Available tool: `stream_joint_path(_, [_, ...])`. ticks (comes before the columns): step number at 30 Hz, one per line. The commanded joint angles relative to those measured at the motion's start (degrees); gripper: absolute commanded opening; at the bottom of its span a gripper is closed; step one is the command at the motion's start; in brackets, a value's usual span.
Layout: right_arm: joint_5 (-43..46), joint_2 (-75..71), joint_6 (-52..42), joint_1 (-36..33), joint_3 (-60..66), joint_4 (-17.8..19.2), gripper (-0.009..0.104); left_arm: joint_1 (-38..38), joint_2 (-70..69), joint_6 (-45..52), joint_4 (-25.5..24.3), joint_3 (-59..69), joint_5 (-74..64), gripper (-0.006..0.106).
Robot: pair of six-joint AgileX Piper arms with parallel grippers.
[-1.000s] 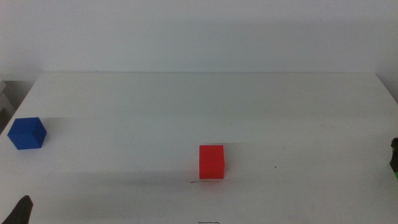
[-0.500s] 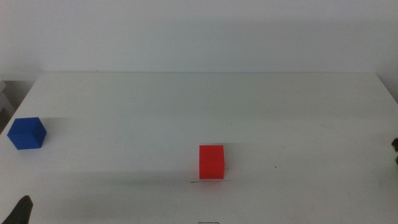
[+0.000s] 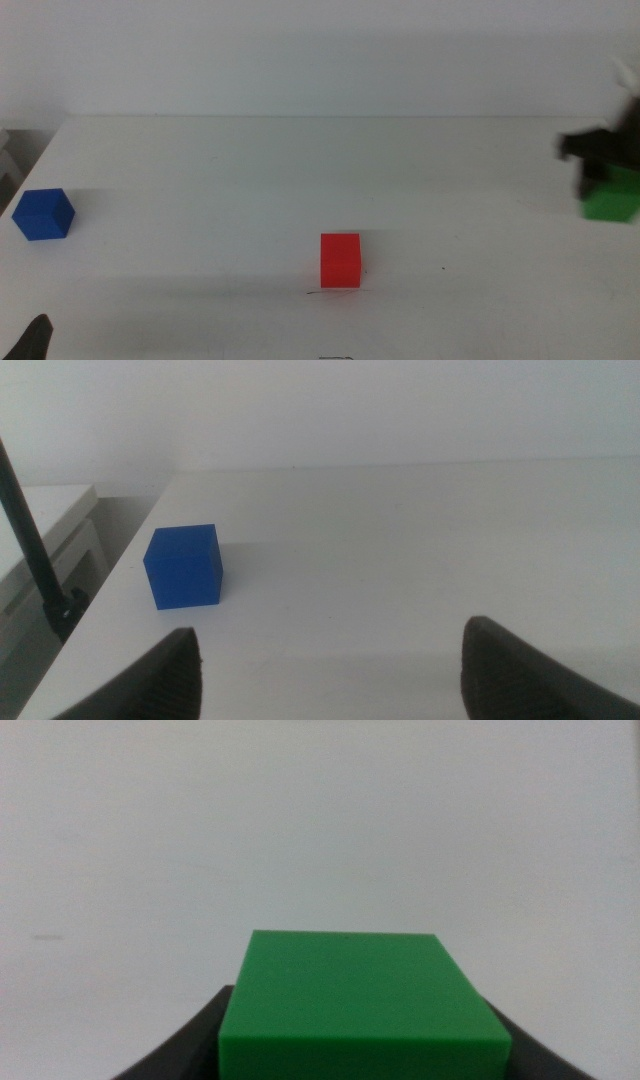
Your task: Stack red cubes first, then green, then blue cubes in a specific spot.
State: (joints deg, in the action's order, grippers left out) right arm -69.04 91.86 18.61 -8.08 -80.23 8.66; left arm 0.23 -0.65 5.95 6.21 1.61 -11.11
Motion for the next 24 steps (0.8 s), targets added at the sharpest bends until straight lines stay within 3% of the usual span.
stream_joint_path(1, [-3.29, -2.42, 6.14, -6.28, -4.62, 2.05, -0.001, -0.45, -1.45, -0.28, 0.4, -0.04, 4.96, 0.086])
stream_joint_path(10, [-5.14, 8.67, 15.64, -23.94, -16.95, 2.23, -0.001, -0.45, -1.45, -0.28, 0.4, -0.04, 4.96, 0.086])
stream_joint_path(17, [-5.14, 19.66, 18.03, -29.65, -27.98, -0.55, -0.001, -0.45, -1.45, -0.28, 0.4, -0.04, 4.96, 0.086])
stream_joint_path(24, [-5.14, 23.69, 19.17, -31.46, -29.52, -2.5, -0.001, -0.45, -1.45, -0.28, 0.4, -0.04, 4.96, 0.086])
